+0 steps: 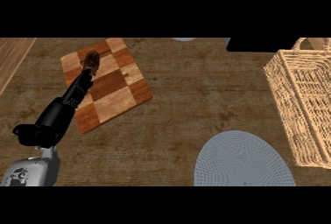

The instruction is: Pick the bell pepper from the placemat and place it in the basket

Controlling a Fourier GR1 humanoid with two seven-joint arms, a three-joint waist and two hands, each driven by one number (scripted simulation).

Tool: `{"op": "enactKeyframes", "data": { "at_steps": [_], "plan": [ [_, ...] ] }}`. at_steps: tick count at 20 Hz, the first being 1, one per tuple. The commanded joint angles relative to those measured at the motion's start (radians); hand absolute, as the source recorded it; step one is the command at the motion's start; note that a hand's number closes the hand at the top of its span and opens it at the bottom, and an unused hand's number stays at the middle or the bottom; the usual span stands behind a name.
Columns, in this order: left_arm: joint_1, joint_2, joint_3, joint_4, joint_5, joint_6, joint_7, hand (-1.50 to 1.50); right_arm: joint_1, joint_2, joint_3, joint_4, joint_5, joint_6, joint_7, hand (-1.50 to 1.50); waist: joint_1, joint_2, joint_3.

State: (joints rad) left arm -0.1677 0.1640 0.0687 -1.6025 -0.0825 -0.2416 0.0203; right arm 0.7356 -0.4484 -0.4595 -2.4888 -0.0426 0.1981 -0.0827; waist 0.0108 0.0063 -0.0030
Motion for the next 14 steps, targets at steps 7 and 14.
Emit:
{"op": "enactKeyframes", "data": {
  "at_steps": [7,14],
  "plan": [
    [0.028,0.006,-0.007,0.016,-0.015,-0.011,-0.044,0.00,-0.511,-0.203,-0.077,0.063,-0.164,-0.170,0.554,1.50,0.019,0.000,0.000],
    [-0.056,0.019,0.026,0.020,0.028,-0.027,0.039,0.00,-0.866,-0.357,-0.010,0.479,-0.098,-0.196,0.576,1.50,0.010,-0.002,0.002]
  ]
}}
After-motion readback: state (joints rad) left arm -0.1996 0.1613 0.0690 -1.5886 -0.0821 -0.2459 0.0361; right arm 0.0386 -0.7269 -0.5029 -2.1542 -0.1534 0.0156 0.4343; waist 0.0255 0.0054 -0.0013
